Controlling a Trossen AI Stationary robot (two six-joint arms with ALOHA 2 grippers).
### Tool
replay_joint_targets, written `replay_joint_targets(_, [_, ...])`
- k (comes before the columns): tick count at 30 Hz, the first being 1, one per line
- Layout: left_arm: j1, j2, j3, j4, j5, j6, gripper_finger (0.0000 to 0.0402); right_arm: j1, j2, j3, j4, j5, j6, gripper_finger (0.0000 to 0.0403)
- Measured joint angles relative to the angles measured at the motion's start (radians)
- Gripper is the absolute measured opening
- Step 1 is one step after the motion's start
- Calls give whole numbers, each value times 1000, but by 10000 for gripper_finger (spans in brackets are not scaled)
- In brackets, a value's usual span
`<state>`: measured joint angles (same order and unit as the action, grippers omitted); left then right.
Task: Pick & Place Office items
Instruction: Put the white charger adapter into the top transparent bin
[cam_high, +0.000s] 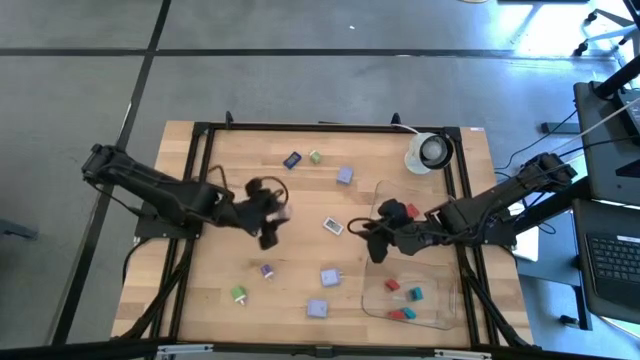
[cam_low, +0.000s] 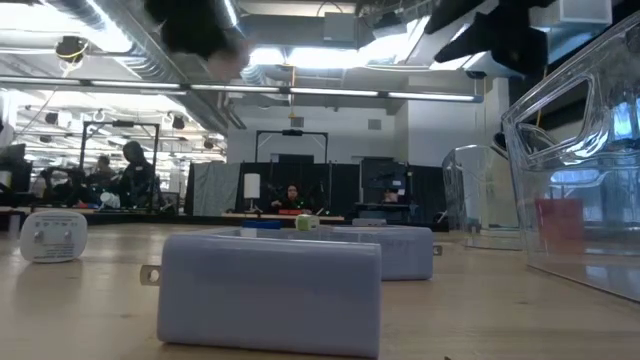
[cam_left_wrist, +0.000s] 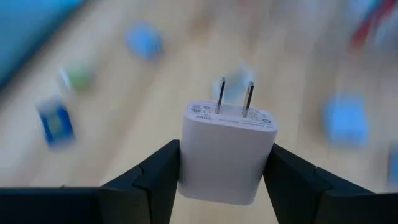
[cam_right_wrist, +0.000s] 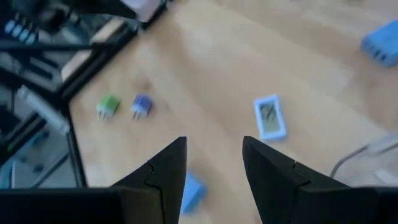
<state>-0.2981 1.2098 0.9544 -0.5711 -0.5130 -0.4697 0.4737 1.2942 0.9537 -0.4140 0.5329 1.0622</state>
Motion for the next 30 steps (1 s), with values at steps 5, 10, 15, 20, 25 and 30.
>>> replay_joint_targets(5, [29,0,102,234,-77,194,197,-22,0,0,34,72,-2,159])
replay_joint_targets(10, [51,0,122,568,-60,362,197,-34,0,0,40,117,-5,159])
replay_joint_targets(15, [67,0,122,768,-8,445,198,-48,0,0,40,117,-5,159])
replay_joint_targets(20, [74,0,122,807,7,457,199,-65,0,0,47,142,-68,159])
replay_joint_targets(25, [73,0,122,806,3,457,200,-91,0,0,166,190,-211,159])
replay_joint_targets(30, [73,0,122,794,-3,458,200,-123,0,0,355,163,-364,159])
